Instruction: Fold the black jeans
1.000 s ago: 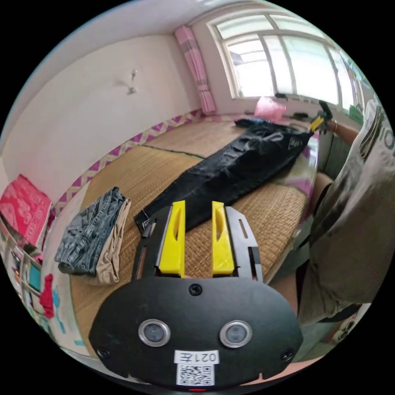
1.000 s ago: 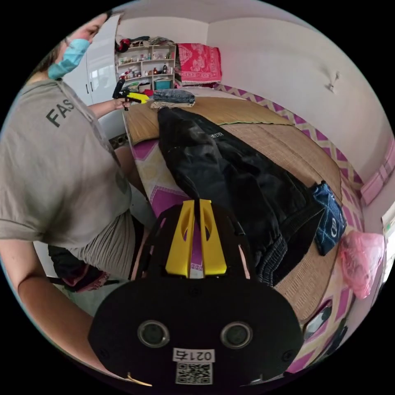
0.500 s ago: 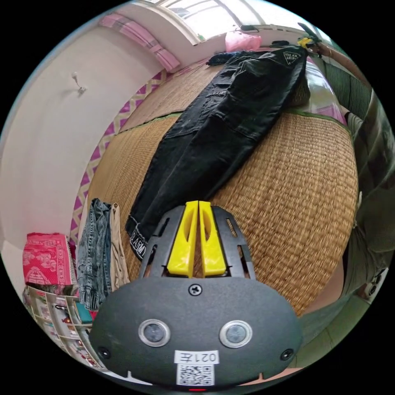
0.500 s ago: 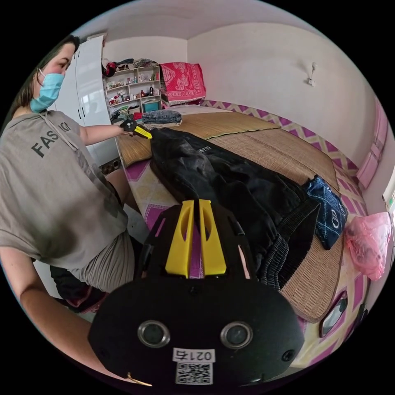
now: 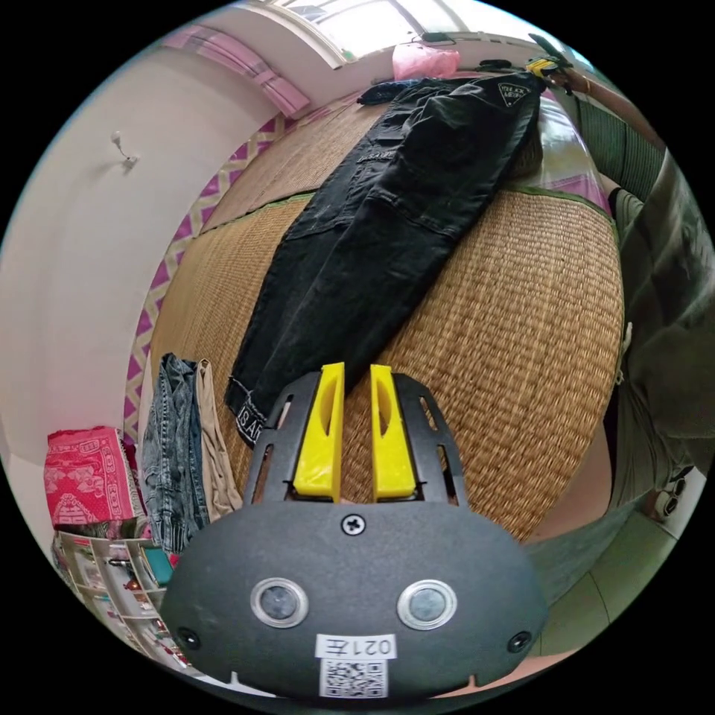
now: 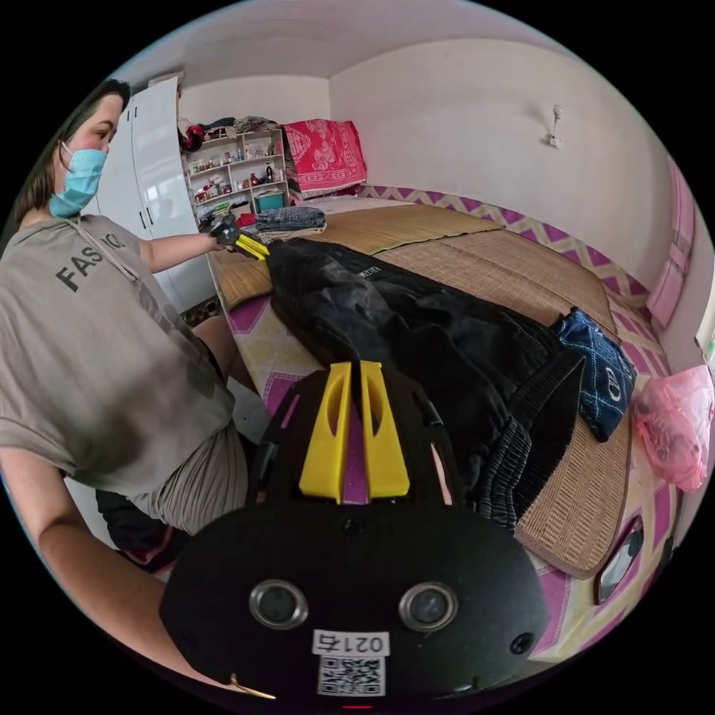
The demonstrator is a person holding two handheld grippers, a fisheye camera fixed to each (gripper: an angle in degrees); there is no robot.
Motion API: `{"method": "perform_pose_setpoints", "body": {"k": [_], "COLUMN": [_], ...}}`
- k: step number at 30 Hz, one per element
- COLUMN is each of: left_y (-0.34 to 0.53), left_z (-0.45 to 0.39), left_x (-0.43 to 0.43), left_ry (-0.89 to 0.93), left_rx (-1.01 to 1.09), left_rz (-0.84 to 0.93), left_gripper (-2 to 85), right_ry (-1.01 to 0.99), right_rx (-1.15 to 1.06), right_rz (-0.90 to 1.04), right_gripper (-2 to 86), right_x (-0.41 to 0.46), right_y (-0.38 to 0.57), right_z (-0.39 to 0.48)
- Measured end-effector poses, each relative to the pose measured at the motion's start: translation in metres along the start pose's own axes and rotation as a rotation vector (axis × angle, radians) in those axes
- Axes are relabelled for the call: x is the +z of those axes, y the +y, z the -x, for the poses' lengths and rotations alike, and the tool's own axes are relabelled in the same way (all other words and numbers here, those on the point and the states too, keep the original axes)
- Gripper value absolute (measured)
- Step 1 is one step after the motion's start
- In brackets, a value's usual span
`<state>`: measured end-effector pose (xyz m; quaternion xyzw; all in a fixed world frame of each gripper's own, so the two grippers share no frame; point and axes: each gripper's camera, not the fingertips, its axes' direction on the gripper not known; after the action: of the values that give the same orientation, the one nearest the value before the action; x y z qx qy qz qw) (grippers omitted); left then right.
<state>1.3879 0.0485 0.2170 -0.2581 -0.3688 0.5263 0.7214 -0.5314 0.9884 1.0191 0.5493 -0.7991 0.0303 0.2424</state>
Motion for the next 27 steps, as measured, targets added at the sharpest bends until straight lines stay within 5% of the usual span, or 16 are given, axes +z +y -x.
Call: {"method": "perform_pose_setpoints", "body": {"k": [13, 17, 22, 27], "left_y": [0.026, 0.075, 0.127, 0.188], "left_z": [0.023, 0.011, -0.037, -0.022], "left_x": [-0.022, -0.087, -0.064, -0.051], "left_ry": [-0.028, 0.081, 0.262, 0.481], "left_rx": [-0.021, -0.073, -0.1, -0.377], "left_rz": [-0.013, -0.138, 0.016, -0.141], "left_gripper": [-0.9, -1.0, -1.0, -0.9], "right_ry": [-0.012, -0.035, -0.118, -0.178], "right_rx": [0.02, -0.023, -0.032, 0.031], "right_rz": [-0.02, -0.003, 0.154, 0.366], "right_gripper": [-0.1, 0.0, 0.4, 1.4], "right_x": [-0.001, -0.01, 0.009, 0.063], "right_y": [0.006, 0.007, 0.028, 0.051], "right_z": [0.001, 0.01, 0.018, 0.015]}}
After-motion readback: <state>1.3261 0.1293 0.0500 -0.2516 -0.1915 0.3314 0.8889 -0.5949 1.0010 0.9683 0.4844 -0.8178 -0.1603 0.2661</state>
